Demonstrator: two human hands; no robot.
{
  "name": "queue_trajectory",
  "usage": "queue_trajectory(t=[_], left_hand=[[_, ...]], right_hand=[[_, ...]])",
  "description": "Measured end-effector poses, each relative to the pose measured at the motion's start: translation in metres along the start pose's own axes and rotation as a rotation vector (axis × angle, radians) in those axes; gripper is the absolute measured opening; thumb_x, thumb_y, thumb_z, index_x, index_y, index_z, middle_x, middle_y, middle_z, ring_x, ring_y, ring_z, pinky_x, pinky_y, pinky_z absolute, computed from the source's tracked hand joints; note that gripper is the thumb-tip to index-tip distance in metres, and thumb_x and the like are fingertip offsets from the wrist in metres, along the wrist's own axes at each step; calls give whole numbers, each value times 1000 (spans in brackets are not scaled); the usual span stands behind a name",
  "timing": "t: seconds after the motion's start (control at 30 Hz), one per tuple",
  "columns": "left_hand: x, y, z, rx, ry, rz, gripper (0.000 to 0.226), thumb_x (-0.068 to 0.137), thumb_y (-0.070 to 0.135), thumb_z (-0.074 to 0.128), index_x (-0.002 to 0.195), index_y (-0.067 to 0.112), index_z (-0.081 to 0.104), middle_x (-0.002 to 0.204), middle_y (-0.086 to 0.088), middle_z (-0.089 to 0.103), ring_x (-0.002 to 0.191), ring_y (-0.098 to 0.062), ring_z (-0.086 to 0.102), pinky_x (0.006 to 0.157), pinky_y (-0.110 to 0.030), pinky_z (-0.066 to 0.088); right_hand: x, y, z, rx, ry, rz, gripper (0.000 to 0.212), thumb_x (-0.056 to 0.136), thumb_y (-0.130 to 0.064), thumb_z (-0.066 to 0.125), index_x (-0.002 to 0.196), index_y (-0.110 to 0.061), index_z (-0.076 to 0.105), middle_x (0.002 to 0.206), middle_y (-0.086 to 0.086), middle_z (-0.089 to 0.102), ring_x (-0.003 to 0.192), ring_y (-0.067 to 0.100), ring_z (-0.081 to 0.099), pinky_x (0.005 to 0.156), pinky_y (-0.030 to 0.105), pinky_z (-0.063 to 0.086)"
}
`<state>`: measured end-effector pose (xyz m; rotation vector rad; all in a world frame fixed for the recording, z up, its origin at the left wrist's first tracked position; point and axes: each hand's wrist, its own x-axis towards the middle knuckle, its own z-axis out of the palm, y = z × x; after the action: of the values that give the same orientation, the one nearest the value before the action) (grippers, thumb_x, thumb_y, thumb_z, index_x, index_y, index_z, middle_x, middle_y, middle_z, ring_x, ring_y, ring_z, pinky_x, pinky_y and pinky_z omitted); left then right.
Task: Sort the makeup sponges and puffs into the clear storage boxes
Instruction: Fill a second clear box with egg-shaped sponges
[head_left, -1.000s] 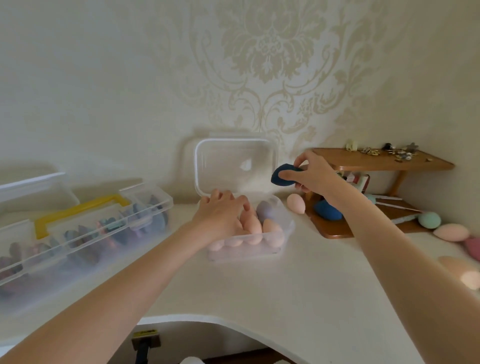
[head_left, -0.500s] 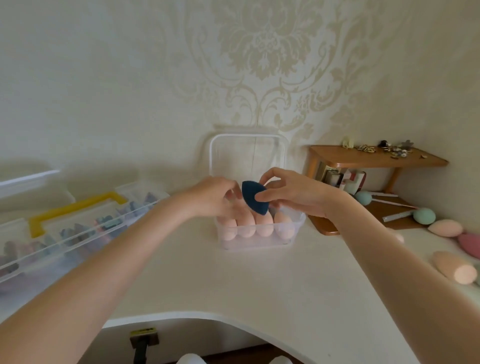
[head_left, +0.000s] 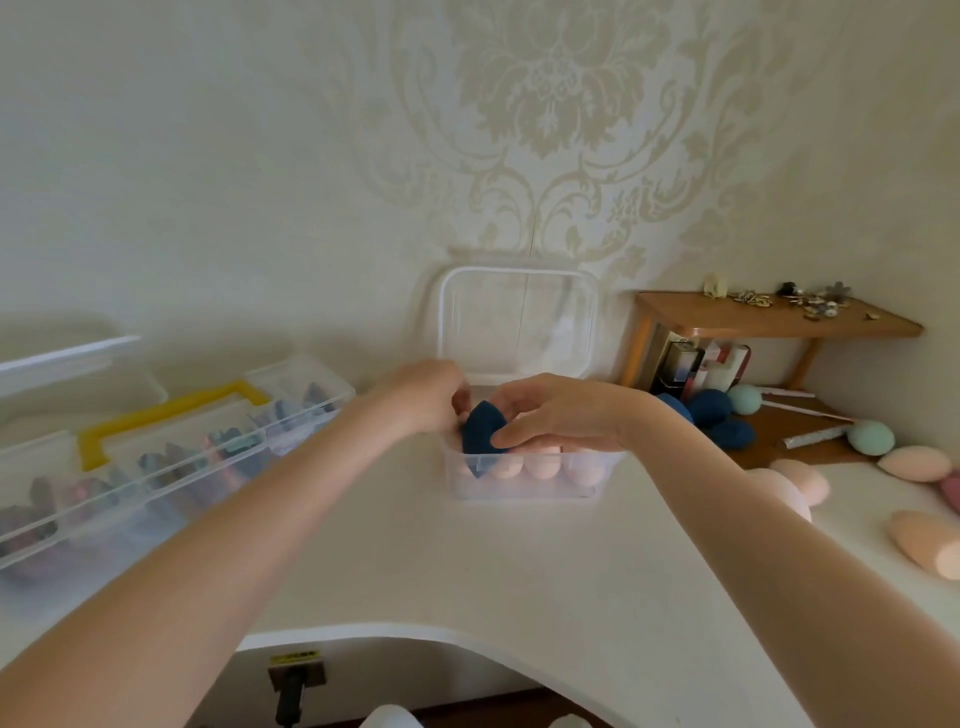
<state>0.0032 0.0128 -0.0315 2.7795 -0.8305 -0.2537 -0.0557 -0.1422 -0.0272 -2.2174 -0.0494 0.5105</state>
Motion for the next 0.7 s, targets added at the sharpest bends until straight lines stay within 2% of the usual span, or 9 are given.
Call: queue_trajectory(t=[0.03, 0.1, 0.2, 0.33, 0.4, 0.5, 0.6, 0.63, 0.7], left_hand=[[-2, 1, 2, 0, 68, -13, 11, 84, 18, 56, 91, 16, 64, 98, -3, 67, 84, -24, 58, 68, -26, 40], [-3, 2, 6, 30, 162, -18, 18, 87, 16, 52, 98, 15, 66, 104, -3, 66, 87, -24, 58, 70, -27, 39], [-5, 2, 8, 34, 189, -15, 18, 86, 15, 52, 97, 16, 66, 104, -3, 67, 84, -22, 55, 69, -26, 36], [-3, 1, 10, 40, 189, -5, 17, 84, 17, 54, 94, 15, 68, 102, -5, 69, 90, -26, 62, 70, -27, 39], [-5, 3, 10, 59, 187, -16, 16, 85, 18, 52, 90, 16, 67, 99, -6, 69, 84, -25, 59, 69, -27, 39], [-5, 6, 8, 74, 156, -30, 19, 86, 19, 50, 94, 19, 68, 101, -4, 69, 87, -25, 60, 70, -27, 40], [-6, 5, 1, 91, 46, -30, 19, 88, 25, 50, 97, 20, 66, 106, -1, 67, 87, -22, 59, 72, -27, 41], [-7, 5, -3, 78, 44, -32, 17, 87, 27, 52, 98, 21, 65, 108, 0, 66, 89, -21, 58, 75, -27, 43], [-9, 4, -11, 21, 115, -25, 21, 88, 28, 55, 105, 21, 63, 113, 1, 64, 101, -22, 59, 82, -28, 44]], right_hand=[[0, -3, 3, -136, 45, 1, 33, 74, -33, 68, 105, -23, 63, 115, 2, 66, 111, 23, 61, 102, 43, 45], [1, -10, 10, -338, 110, -7, 23, 75, -37, 67, 93, -23, 62, 103, -1, 68, 94, 17, 63, 86, 31, 50], [5, -20, 18, -450, 121, -21, 14, 82, -26, 66, 72, -25, 55, 80, -7, 59, 65, 6, 50, 58, 17, 36], [15, -23, 22, -560, 119, 15, 16, 80, -21, 67, 69, -23, 55, 69, -9, 51, 69, 13, 50, 61, 19, 36], [18, -25, 22, -583, 110, 30, 19, 78, -23, 68, 65, -28, 56, 75, -5, 60, 73, 17, 55, 65, 21, 40], [16, -27, 15, -575, 48, 58, 11, 79, -21, 67, 84, -30, 62, 95, -2, 69, 70, 7, 59, 69, 21, 45], [9, -27, 4, -476, 24, 67, 24, 76, -15, 67, 93, -32, 66, 104, -5, 72, 90, 10, 66, 86, 26, 50], [5, -26, 0, -436, 39, 60, 25, 75, -17, 70, 96, -30, 68, 101, -5, 73, 92, 11, 67, 87, 26, 51], [-8, -26, -12, -372, 83, 49, 24, 73, -21, 74, 97, -26, 71, 88, -4, 73, 78, 8, 67, 75, 19, 52]])
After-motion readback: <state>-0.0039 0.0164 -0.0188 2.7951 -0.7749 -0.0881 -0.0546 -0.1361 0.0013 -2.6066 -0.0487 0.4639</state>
